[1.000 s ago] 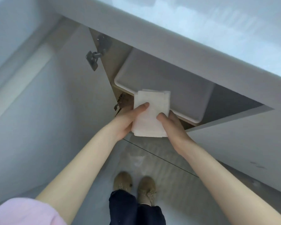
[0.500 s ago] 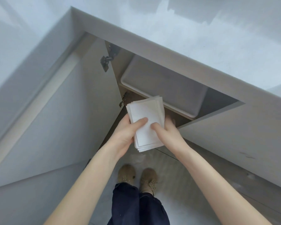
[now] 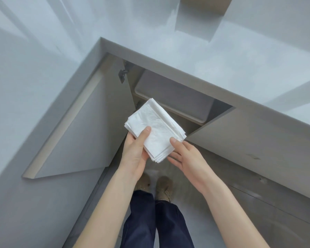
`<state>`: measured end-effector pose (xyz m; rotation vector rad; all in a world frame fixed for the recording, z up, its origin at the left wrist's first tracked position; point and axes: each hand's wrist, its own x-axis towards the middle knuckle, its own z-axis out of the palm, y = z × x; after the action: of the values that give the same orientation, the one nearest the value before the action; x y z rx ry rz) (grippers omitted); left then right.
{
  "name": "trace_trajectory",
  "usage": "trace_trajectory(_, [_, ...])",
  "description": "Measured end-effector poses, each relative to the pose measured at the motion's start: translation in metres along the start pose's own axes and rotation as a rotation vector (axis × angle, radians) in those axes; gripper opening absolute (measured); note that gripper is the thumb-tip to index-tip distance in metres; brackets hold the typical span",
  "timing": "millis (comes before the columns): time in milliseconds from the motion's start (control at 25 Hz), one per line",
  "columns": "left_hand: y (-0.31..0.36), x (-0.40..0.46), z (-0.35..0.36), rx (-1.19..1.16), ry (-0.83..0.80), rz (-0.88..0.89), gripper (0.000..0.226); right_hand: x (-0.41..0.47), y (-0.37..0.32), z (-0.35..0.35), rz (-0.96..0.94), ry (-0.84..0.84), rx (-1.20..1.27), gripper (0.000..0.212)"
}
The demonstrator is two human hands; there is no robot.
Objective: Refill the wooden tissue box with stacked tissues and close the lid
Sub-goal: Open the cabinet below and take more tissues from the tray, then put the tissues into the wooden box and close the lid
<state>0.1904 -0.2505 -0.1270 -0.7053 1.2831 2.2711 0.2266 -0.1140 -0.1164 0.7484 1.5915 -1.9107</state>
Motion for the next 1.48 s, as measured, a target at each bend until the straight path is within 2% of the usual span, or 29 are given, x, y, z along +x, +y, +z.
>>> trace_trajectory(80, [0.008,-0.015,0.008,0.019,-0.005,0.044,0.043,-0.015,-0.009,0.011,-0.030,-0.039,0.022,0.043])
trace_trajectory(160, [0.016,-0.028,0.013,0.038,-0.033,0.081,0.044,-0.026,-0.019,0.020,-0.076,-0.009,0.048,0.037])
trace_trajectory(320, [0.041,-0.048,0.010,0.102,-0.117,0.107,0.045,-0.044,-0.039,0.027,-0.103,0.103,0.059,0.036])
trace_trajectory(480, [0.071,-0.060,0.007,0.270,-0.132,0.075,0.046,-0.063,-0.059,0.025,-0.100,0.128,-0.015,0.035])
trace_trajectory(640, [0.098,-0.073,0.011,0.414,-0.149,0.089,0.058,-0.082,-0.079,0.029,-0.149,0.136,-0.109,0.032])
trace_trajectory(800, [0.121,-0.078,0.021,0.559,-0.214,0.126,0.051,-0.089,-0.101,0.048,-0.227,0.168,-0.161,0.029])
trace_trajectory(920, [0.133,-0.074,0.027,0.641,-0.270,0.164,0.054,-0.086,-0.113,0.058,-0.275,0.195,-0.176,0.040])
trace_trajectory(1080, [0.140,-0.065,0.036,0.650,-0.245,0.179,0.053,-0.082,-0.120,0.054,-0.269,0.201,-0.143,0.045])
trace_trajectory(1240, [0.150,-0.048,0.050,0.624,-0.226,0.182,0.047,-0.073,-0.135,0.037,-0.208,0.227,-0.128,0.030])
trace_trajectory(1480, [0.167,-0.006,0.093,0.642,-0.177,0.154,0.035,-0.038,-0.183,0.001,-0.248,0.241,-0.162,0.010])
